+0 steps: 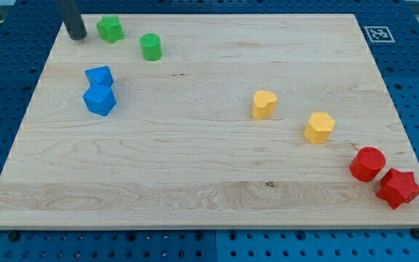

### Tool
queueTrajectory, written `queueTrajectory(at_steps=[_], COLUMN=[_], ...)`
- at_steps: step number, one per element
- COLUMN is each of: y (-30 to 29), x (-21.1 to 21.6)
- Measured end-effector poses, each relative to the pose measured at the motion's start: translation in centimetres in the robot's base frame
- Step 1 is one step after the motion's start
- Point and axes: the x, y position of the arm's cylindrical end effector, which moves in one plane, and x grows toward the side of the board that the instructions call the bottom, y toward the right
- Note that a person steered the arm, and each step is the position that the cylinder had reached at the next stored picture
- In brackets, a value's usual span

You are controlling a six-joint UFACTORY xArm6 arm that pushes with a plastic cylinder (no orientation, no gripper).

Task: Put the green circle to the right of the blue cube

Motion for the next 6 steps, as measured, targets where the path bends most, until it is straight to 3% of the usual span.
queueTrajectory(at_steps=[1, 2, 4, 5, 6], y=[0.6, 5.8, 16.7, 16.4, 14.7], x=[-4.0, -5.1, 2.5, 3.3, 7.2])
